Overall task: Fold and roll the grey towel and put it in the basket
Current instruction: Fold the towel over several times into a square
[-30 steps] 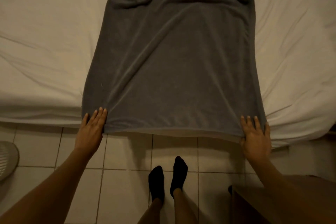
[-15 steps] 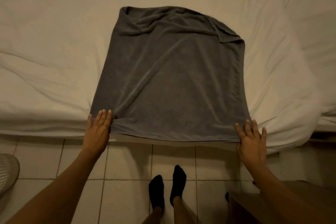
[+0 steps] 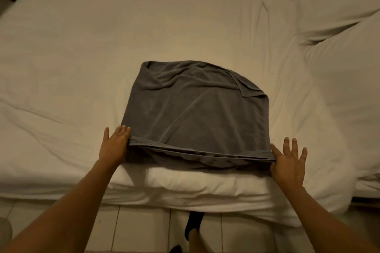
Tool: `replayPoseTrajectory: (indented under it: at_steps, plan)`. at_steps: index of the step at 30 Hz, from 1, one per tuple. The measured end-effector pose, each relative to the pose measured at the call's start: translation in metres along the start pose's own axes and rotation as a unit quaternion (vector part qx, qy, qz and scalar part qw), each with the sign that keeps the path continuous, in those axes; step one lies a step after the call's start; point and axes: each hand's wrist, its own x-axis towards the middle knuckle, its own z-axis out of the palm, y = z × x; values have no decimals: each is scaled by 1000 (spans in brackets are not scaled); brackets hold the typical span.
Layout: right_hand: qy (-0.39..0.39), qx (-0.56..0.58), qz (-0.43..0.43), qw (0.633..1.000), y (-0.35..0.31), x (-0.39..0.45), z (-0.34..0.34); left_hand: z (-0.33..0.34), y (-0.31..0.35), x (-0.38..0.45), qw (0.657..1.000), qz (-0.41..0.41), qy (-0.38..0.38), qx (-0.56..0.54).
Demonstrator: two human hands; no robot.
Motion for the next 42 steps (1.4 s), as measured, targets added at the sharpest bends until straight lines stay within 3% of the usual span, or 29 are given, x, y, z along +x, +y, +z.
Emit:
replayPoseTrajectory:
  at_steps: [15,33,42]
  plan:
    - [-19,-31,-10,999,-15,125,-14,-36,14,110,999,-8,-34,-18]
    - [42,-76,9,996,-40,260,-63,-83,6,256,1000,13,20,-8]
    - [35,-81,10,996,-50,272,-88,-102,4,279,999,26,39,-20]
